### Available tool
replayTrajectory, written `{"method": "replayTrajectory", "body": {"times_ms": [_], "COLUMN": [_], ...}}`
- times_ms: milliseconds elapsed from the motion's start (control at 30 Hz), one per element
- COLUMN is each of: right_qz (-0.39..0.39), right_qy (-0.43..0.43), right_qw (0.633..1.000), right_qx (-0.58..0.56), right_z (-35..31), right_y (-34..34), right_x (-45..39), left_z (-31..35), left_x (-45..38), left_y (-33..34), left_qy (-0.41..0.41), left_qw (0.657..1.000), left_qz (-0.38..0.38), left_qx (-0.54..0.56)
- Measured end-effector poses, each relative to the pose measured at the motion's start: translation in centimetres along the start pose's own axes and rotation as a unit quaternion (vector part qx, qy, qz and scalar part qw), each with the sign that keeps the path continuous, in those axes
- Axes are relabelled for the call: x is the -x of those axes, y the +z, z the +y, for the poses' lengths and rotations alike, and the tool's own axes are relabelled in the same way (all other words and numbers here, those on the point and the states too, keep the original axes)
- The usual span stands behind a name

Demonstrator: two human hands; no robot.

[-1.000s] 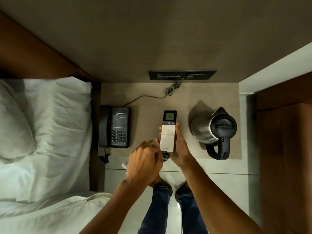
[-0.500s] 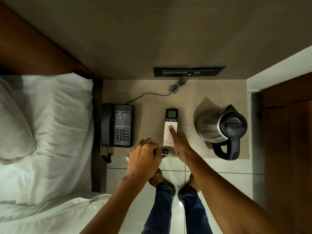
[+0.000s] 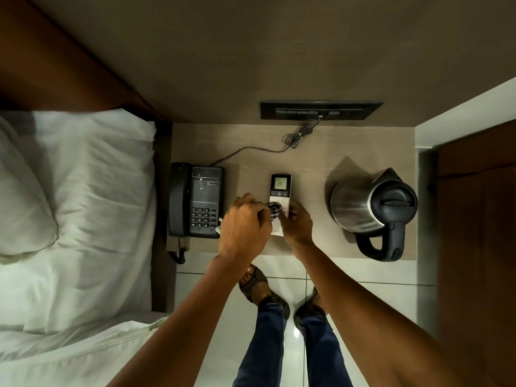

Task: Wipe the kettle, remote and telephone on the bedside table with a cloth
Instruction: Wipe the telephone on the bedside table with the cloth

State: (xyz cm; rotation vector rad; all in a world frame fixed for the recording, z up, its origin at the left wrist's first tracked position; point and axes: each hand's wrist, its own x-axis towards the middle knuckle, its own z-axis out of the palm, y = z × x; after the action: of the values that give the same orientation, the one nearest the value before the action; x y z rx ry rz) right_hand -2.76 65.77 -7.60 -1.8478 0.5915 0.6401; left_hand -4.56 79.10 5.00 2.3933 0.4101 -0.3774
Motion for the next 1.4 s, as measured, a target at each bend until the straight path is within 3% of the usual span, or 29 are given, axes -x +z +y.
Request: {"method": "replayTrajectory", "body": {"times_ms": [167, 267, 433, 567, 800, 1000, 1100, 1233, 1400], "right_qz": [0.06, 0.077, -0.083, -0.215, -0.169, -0.168, -0.174, -0.178, -0.212], "right_qy": [-0.046, -0.079, -0.104, -0.082, -0.054, -0.062, -0.036, -0.008, -0.032], "right_qw": [0.996, 0.994, 0.991, 0.973, 0.984, 0.983, 0.984, 0.981, 0.977], "right_qx": [0.054, 0.009, -0.008, 0.001, -0.029, 0.031, 0.0, -0.071, -0.005], "right_z": [0.1, -0.5, -2.9, -5.8, -7.3, -7.3, -7.7, -7.8, -8.0], "right_y": [-0.6, -0.5, 2.2, 6.5, 13.2, 12.5, 12.4, 12.4, 11.8], "right_x": [0.7, 2.0, 2.9, 2.3, 1.0, 0.3, 0.6, 0.8, 0.6], "left_z": [-0.9, -1.9, -5.9, -9.8, -12.6, -14.4, -14.3, -12.4, -13.0], "left_x": [-0.6, -0.4, -1.0, -3.4, -7.0, 0.8, 1.2, -5.8, -3.4], "left_y": [-0.3, -0.9, -3.0, -4.9, -2.7, -2.3, -3.1, -4.0, -1.7], "left_qy": [0.009, 0.007, -0.071, -0.105, -0.033, -0.04, -0.037, -0.015, -0.021], "left_qw": [1.0, 0.999, 0.989, 0.983, 0.991, 0.995, 0.997, 0.993, 0.991], "left_qz": [0.013, 0.029, 0.095, 0.148, 0.049, 0.01, 0.018, 0.079, 0.024], "left_qx": [0.008, 0.031, 0.088, 0.034, -0.117, -0.089, -0.07, -0.087, -0.132]}}
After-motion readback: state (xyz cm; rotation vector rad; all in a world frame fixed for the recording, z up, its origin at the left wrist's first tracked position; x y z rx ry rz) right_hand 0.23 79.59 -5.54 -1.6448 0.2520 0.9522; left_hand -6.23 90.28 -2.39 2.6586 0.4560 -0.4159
